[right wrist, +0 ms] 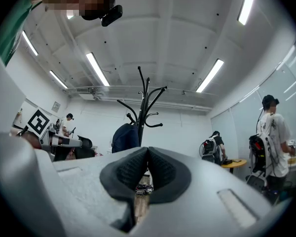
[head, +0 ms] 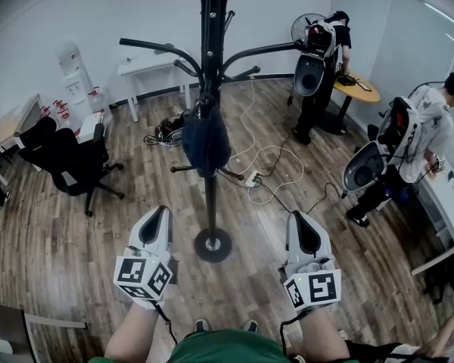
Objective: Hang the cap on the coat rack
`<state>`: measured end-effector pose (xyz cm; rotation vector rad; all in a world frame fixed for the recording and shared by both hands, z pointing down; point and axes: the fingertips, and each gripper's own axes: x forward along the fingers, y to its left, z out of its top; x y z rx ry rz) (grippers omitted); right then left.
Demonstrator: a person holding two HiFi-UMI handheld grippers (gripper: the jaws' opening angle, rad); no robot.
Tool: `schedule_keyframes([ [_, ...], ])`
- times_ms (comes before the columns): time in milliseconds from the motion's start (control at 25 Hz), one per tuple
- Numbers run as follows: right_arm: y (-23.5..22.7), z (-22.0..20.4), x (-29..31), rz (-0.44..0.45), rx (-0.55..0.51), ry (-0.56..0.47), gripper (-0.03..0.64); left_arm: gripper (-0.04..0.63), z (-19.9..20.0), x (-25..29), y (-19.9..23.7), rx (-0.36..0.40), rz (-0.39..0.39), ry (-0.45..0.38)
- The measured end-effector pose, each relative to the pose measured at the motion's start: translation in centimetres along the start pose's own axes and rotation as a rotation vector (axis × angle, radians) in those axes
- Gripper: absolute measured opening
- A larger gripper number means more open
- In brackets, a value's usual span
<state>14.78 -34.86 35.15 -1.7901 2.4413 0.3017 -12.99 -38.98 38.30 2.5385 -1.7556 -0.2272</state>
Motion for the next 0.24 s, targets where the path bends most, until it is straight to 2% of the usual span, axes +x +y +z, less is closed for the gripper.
schedule_keyframes([
  [240, 0.62, -0.08, 0.43, -0.003, -0.005, -0.001, 0.003, 0.025, -0.15, 0.01, 0.79, -0.004, -0.002, 0.000],
])
